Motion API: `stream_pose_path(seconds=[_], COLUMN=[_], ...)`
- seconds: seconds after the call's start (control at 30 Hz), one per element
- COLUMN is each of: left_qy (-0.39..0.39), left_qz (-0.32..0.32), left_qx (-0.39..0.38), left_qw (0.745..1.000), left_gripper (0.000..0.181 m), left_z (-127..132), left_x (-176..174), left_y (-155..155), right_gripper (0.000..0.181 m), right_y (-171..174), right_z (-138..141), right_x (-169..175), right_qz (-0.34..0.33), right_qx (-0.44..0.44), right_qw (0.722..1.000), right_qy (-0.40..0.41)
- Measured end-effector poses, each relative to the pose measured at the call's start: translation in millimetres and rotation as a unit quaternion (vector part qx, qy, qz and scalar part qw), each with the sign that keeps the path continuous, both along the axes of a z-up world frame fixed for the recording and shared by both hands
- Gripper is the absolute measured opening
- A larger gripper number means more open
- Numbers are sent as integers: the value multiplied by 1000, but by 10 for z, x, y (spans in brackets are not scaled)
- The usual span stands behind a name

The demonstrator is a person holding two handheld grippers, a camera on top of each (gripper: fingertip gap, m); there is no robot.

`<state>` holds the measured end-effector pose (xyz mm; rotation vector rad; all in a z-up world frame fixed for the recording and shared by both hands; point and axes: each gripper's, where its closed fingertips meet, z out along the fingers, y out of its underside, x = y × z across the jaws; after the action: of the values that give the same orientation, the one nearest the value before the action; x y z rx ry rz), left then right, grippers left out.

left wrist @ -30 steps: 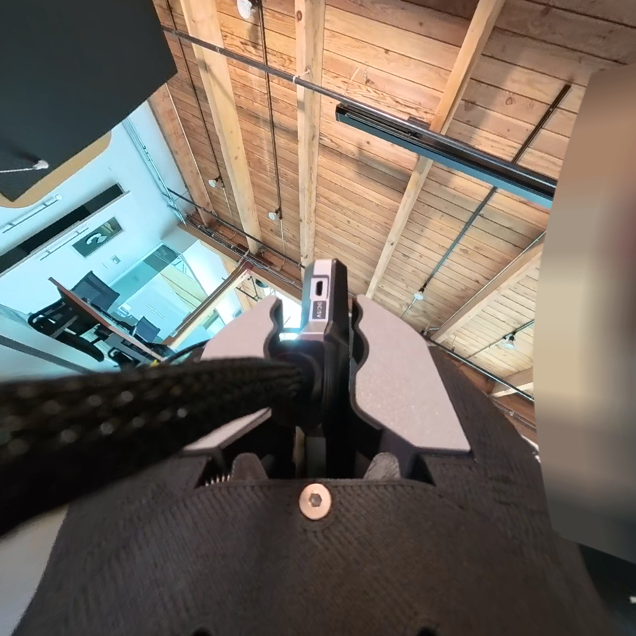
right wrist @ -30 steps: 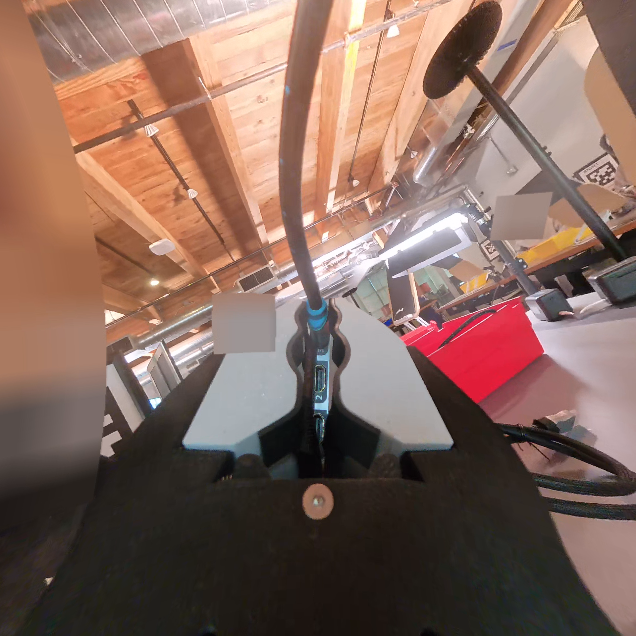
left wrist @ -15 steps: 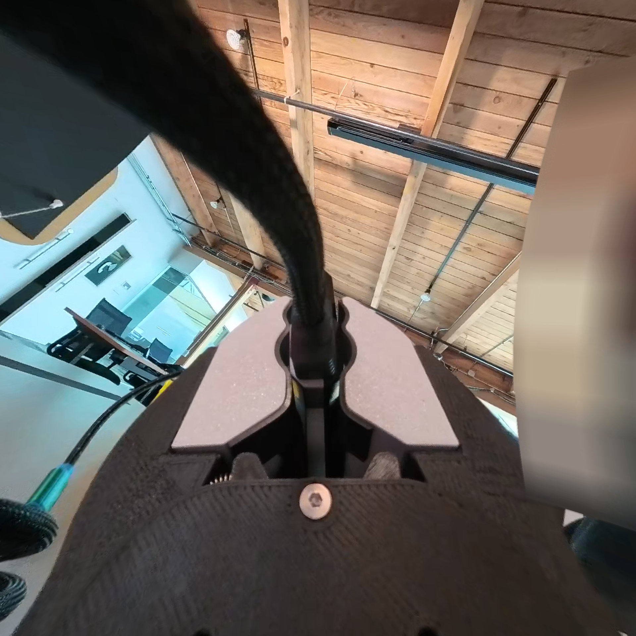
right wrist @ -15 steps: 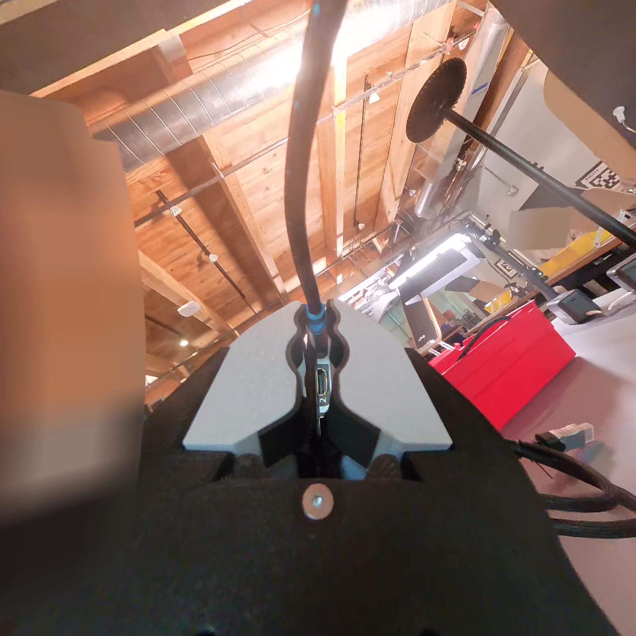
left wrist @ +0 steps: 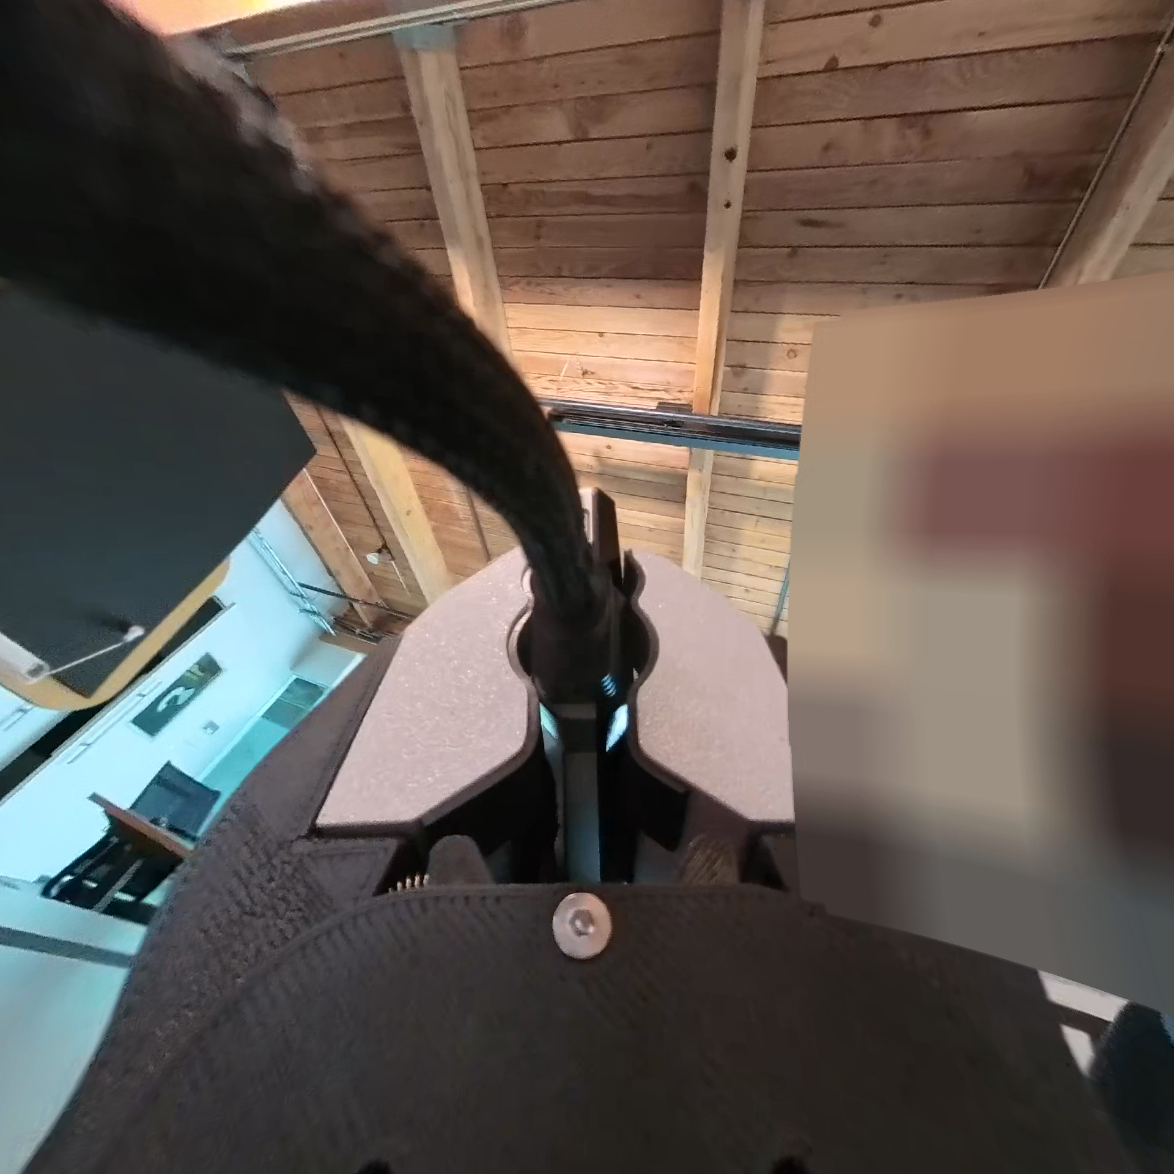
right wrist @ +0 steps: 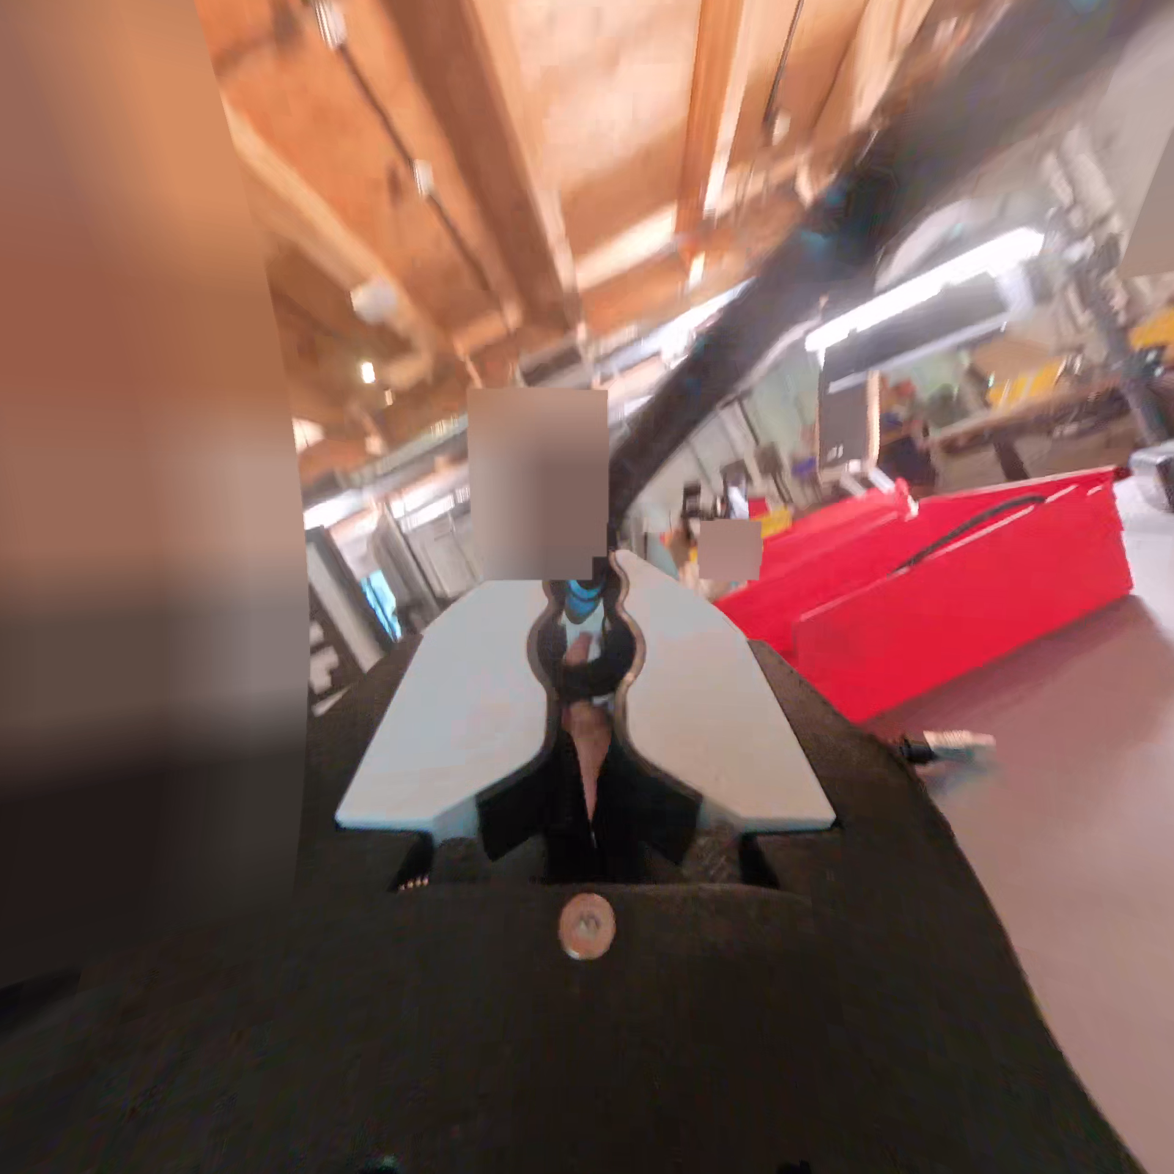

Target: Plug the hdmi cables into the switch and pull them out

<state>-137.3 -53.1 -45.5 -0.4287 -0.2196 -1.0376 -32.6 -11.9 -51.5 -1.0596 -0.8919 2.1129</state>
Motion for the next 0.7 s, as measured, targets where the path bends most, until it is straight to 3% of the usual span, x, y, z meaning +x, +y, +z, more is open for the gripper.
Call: stream_pose_path(seconds=[0.13,0.23,0.4,0.47,0.53,0.63,0.7], left_qy=[8,8,6,6,8,8,6], left_qz=[5,-4,-10,-9,-13,-18,-21], left_qx=[-15,-24,-29,-35,-39,-50,-56], left_qw=[1000,1000,1000,999,999,999,998], left_gripper=[25,25,25,22,22,22,22], left_z=[-27,-53,-69,-82,-92,-118,-134], left_x=[33,59,63,67,83,105,110], left_y=[51,98,128,149,175,226,254], right_gripper=[12,14,12,12,12,12,12], right_y=[-184,-174,227,624,925,1209,1432], right_z=[150,249,312,257,92,-296,-546], right_x=[242,537,1166,1473,1828,2283,2558], right_qz=[48,40,-85,-210,-286,-320,-327], right_qx=[124,227,343,362,364,373,388], right_qw=[987,961,905,861,812,748,687], right_qy=[-93,-152,-236,-290,-356,-445,-520])
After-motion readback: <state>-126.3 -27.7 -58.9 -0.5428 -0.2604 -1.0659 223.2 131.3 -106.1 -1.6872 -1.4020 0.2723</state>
